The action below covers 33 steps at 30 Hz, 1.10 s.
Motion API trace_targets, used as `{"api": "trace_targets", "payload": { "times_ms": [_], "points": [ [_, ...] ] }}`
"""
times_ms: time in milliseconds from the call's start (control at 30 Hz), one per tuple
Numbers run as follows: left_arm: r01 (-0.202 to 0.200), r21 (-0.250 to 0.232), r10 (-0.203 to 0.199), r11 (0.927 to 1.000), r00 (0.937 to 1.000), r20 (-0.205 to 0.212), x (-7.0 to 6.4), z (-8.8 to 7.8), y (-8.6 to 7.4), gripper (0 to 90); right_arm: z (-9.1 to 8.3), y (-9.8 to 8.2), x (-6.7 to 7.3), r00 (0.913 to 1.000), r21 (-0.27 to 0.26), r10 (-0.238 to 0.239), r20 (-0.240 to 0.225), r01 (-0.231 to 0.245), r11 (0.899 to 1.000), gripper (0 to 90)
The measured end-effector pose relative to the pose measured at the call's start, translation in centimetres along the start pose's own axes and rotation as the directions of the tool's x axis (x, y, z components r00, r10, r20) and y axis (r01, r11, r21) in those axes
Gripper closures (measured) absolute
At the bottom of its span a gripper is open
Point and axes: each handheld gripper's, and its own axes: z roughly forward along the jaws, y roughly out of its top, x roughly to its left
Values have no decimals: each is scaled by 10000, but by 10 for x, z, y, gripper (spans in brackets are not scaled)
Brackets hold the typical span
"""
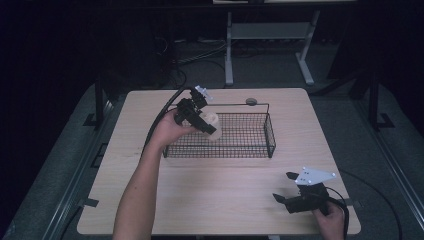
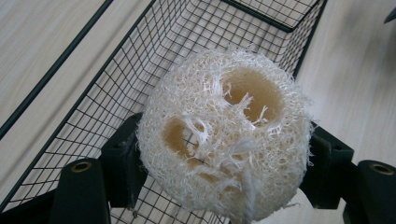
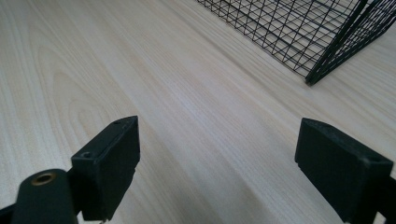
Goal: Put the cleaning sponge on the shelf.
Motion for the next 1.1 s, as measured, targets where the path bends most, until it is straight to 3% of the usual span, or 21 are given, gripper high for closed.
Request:
{"api": "trace_targets", "payload": {
  "times_ms": [200, 333, 533, 567, 633, 867, 1100],
  "points": [
    [259, -256, -259, 9993, 9997, -8, 3, 3, -1, 279, 1, 0, 1, 10000, 4, -16, -27, 16, 10000, 135],
    [199, -121, -199, 9997, 9998, -62, 6, 6, -2, 279, 1, 0, 1, 10000, 16, 4, -43, -4, 10000, 135],
    [427, -53, -428, 9991, 9990, -109, 11, 13, -6, 278, 1, 0, 1, 10000, 45, 29, -48, -28, 10000, 135],
    [607, -91, -608, 9981, 9981, -99, 11, 15, -7, 277, 1, 0, 2, 10000, 27, 28, -63, -28, 10000, 135],
    [559, 93, -557, 9984, 9983, -145, 13, 18, -8, 276, 1, 0, 2, 10000, 40, 25, -69, -24, 10000, 135],
    [644, -32, -644, 9979, 9976, -236, 16, 23, -6, 276, 2, 0, 1, 10000, 55, -4, -77, 5, 10000, 135],
    [1033, -48, -1033, 9946, 9945, -163, 17, 35, -7, 276, 2, 0, 1, 10000, 49, -23, -66, 23, 10000, 135]
  ]
}}
